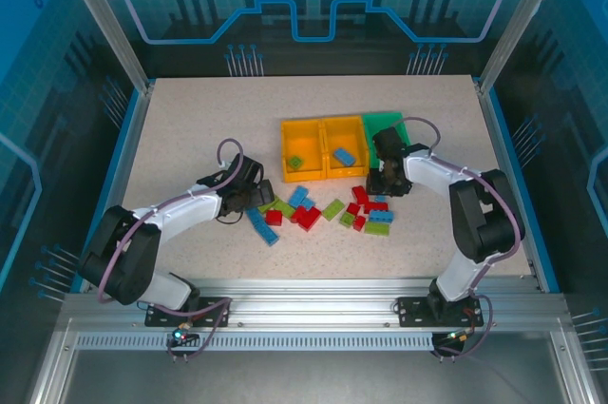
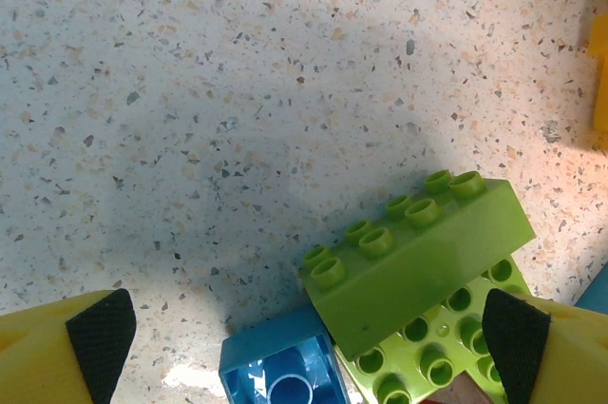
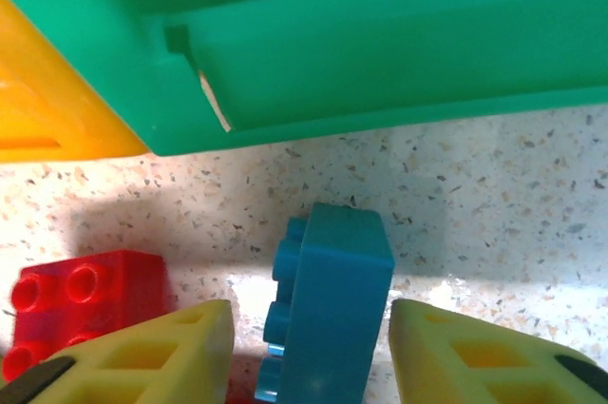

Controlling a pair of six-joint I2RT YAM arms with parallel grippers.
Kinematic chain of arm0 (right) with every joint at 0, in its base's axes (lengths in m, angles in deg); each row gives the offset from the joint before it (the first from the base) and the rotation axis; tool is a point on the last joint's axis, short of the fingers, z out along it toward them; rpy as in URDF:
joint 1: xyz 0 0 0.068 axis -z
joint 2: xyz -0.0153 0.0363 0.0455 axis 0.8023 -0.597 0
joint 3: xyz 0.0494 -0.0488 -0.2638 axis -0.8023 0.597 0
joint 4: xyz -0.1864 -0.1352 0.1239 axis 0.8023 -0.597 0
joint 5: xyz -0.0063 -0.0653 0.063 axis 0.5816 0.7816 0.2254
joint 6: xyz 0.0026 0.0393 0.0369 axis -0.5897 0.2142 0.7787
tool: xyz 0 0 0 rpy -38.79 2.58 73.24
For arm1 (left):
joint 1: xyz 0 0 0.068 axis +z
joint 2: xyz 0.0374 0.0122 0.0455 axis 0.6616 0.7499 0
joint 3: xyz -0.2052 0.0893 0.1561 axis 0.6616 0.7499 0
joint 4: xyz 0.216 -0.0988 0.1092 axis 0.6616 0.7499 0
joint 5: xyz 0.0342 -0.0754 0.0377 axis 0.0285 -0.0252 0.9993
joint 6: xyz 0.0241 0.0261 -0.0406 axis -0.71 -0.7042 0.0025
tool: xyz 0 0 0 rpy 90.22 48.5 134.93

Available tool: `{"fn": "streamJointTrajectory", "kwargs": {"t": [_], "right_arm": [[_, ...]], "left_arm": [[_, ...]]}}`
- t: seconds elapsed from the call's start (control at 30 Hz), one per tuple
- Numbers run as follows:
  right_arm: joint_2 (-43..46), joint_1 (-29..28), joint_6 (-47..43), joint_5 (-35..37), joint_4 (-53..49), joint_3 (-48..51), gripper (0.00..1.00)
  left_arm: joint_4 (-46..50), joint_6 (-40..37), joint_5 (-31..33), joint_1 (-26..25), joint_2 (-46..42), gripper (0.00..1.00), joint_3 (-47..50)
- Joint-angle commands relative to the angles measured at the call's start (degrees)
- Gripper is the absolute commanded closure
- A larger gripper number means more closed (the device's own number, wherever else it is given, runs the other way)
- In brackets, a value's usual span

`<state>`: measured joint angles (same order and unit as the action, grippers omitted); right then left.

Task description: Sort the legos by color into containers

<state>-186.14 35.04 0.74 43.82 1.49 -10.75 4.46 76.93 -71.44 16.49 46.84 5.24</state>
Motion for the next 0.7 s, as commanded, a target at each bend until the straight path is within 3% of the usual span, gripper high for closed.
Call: {"fn": "streamJointTrajectory", "kwargs": {"t": [0.0, 0.1, 0.3, 0.43, 0.67], "right_arm": [[0.13, 0.51, 0.68, -0.14, -0.36, -0.38, 0.62], [2.65, 0.34, 0.72, -0.05, -0.71, 0.13, 0.68], [9.05, -1.84, 0.01, 1.48, -4.10, -1.80, 0.71], [11.63, -2.77, -0.38, -1.30, -3.73, -5.21, 0.71], [4.24, -5.95, -3.38, -3.24, -1.55, -15.81, 0.72]], "left_arm": [[-0.09, 0.54, 0.46, -0.47, 0.40, 0.01, 0.84], [-0.31, 0.62, 0.31, -0.39, 0.67, 0.01, 0.91], [-1.15, 1.07, -0.40, -0.43, 1.62, 0.01, 0.82], [-1.32, 1.21, -0.50, -0.44, 1.75, 0.01, 0.69], [-0.92, 1.68, -0.58, -0.55, 0.95, 0.01, 1.01]]}}
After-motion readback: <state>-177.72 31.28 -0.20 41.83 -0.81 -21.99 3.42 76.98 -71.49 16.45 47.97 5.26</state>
